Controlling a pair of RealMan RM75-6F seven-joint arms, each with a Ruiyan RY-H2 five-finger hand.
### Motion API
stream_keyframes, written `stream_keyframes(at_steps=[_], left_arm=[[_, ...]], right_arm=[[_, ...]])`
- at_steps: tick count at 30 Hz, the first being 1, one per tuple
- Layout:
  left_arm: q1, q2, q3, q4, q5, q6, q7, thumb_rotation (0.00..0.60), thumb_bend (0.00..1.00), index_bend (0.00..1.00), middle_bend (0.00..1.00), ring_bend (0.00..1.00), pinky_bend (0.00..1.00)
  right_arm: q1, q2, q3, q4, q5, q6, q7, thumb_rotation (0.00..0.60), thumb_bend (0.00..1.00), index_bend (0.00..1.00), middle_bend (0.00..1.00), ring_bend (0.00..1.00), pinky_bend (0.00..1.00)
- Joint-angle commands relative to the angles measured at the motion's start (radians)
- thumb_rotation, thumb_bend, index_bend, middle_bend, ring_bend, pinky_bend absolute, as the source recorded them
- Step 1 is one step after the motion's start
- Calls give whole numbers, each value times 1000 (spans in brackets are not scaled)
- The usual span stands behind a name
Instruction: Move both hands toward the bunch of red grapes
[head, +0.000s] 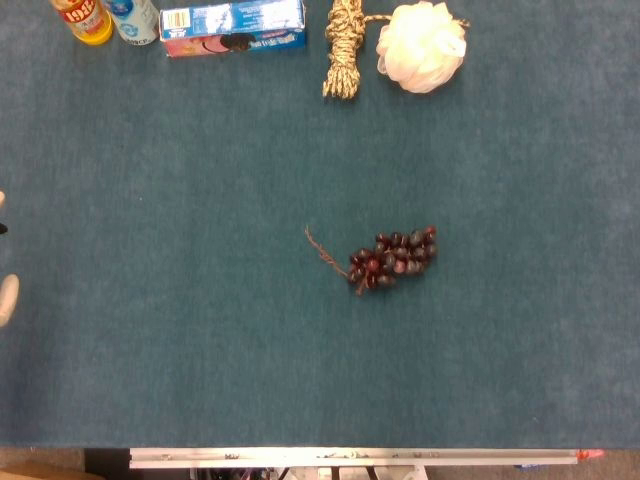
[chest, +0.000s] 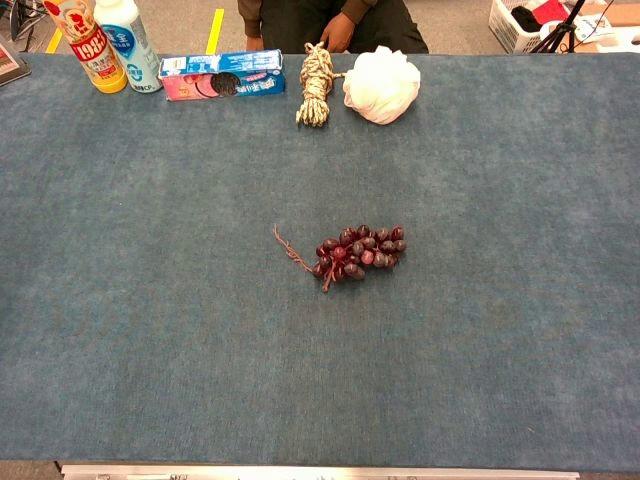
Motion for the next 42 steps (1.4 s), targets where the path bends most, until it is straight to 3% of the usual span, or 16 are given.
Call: stream_keyframes(at_steps=[1,8,14,16,19,21,23,26,29,42], left_arm=[[0,0,0,0,1,-2,2,600,402,66,326,323,432],[-16,-2,-7,7,41,-3,-74,600,403,35,356,363,432],[-62,-12,-13,31,113,-18,-224,600,402,0,549,688,502],[-83,-8,-7,33,135,-42,-248,600,402,0,593,754,542],[-113,-3,9,39,180,-75,-276,600,402,0,711,890,690],[-135,-3,21,41,212,-94,-313,600,414,0,779,938,756],[-152,-6,30,40,235,-105,-357,600,474,0,844,983,815],[-174,-21,41,47,274,-99,-441,600,600,0,931,1000,894],[-191,-36,52,61,309,-91,-487,600,661,0,965,1000,921],[-224,-132,59,72,381,-13,-556,600,677,0,966,1000,921]], right_arm=[[0,-1,0,1,-2,-1,2,600,186,0,372,305,485],[13,-5,2,14,-46,6,43,600,188,0,379,305,485],[53,-23,6,31,-137,18,84,600,203,0,472,391,509],[70,-33,5,27,-172,18,91,600,222,0,542,480,587],[97,-49,-2,17,-226,6,93,600,290,0,671,648,765],[121,-61,-10,10,-268,-7,104,600,413,0,795,775,920],[142,-71,-18,3,-300,-21,116,600,537,0,913,878,995],[172,-88,-28,-3,-347,-40,117,600,658,0,998,986,1000],[194,-102,-40,-7,-380,-61,112,600,734,0,1000,1000,1000],[240,-164,-70,15,-485,-53,67,600,827,0,1000,1000,1000]])
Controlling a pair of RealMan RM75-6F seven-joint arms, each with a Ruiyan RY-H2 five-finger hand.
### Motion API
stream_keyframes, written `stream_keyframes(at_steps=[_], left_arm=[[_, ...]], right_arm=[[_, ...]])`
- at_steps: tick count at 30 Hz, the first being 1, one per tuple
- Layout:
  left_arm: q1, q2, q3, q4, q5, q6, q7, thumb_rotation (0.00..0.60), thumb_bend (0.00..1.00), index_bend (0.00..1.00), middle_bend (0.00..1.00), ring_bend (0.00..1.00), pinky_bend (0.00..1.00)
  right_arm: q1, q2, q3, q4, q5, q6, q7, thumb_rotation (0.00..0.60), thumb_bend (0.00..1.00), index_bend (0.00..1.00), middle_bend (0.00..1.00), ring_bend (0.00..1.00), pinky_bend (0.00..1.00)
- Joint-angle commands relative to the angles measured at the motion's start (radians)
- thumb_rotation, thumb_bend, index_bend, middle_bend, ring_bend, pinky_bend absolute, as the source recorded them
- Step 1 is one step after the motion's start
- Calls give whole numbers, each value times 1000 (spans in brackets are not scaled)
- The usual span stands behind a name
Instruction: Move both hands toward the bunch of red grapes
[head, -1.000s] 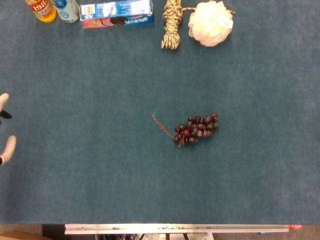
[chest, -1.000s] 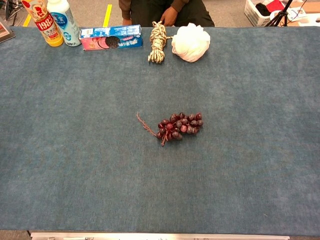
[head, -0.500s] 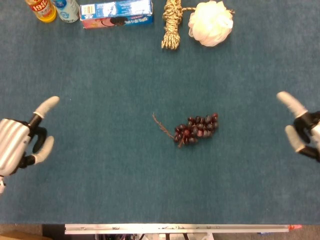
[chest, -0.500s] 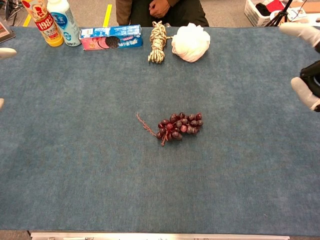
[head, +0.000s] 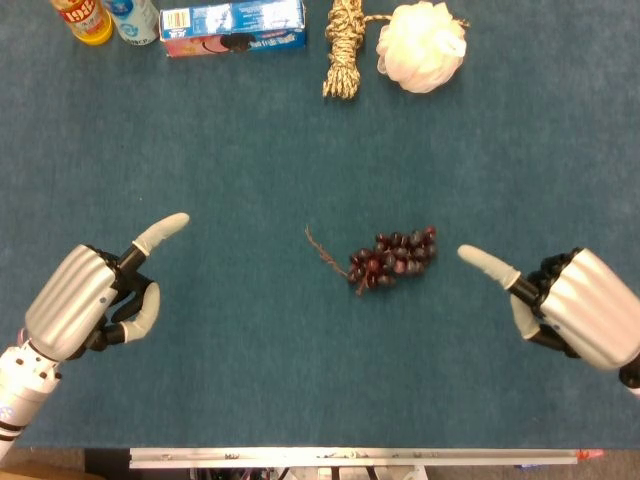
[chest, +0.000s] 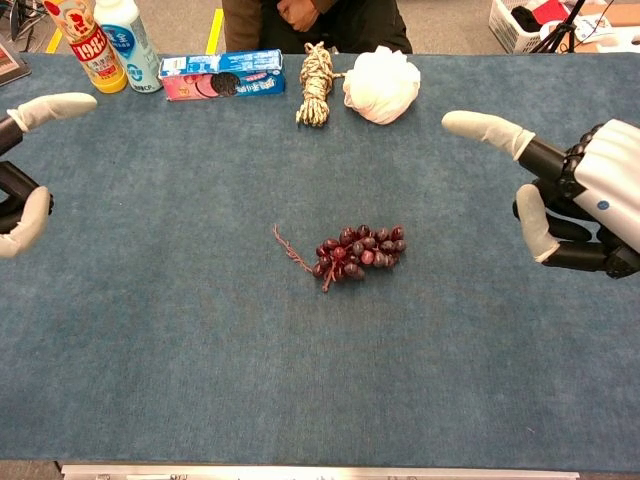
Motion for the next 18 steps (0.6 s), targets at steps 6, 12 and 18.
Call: stream_keyframes(at_steps=[6,12,18], left_arm=[[-14,-26,18,-12,21,14,-17,600,677,0,966,1000,921],[-18,-34,35,-16,21,15,-19,600,677,0,966,1000,921],[-15,-43,45,-14,15,28,-16,600,681,0,977,1000,921]], right_arm=[[13,-31,-5,22,-48,29,-47,600,829,0,1000,1000,1000],[18,-53,-11,39,-64,47,-59,600,858,0,1000,1000,1000],[21,-62,-20,45,-56,48,-64,600,868,0,1000,1000,1000]])
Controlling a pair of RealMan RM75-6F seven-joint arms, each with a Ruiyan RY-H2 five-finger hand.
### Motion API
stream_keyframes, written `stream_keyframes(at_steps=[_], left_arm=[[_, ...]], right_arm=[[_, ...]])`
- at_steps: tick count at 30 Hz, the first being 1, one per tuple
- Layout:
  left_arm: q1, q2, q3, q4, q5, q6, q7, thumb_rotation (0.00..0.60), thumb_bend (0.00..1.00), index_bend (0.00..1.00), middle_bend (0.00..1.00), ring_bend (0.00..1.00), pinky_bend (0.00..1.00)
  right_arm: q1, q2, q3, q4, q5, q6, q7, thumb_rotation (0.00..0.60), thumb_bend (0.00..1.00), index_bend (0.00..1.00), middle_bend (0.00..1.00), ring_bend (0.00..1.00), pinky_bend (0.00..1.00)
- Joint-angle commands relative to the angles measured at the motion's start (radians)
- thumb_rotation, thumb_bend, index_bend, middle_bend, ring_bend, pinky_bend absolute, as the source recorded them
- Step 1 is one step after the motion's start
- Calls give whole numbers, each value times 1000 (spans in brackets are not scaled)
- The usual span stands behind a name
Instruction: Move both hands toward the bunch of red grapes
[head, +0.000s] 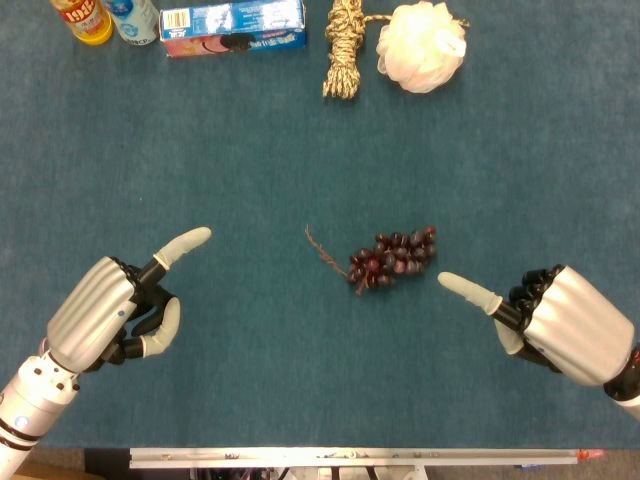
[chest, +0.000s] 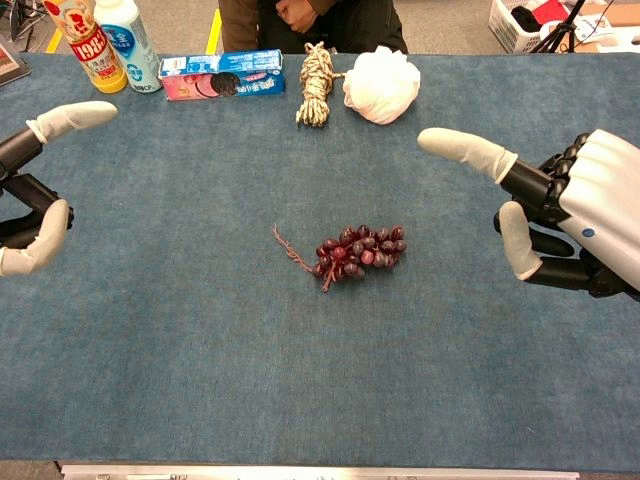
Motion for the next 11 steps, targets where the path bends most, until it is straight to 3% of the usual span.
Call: stream_keyframes(at_steps=[1,11], left_arm=[[2,-6,3,3,-4,6,1,600,683,0,978,1000,921],[-7,-5,14,2,-12,-1,5,600,686,0,972,1000,921]], right_arm=[[1,-1,-2,0,6,-4,-8,600,868,0,1000,1000,1000],[7,-10,-9,7,20,2,-2,600,868,0,1000,1000,1000]])
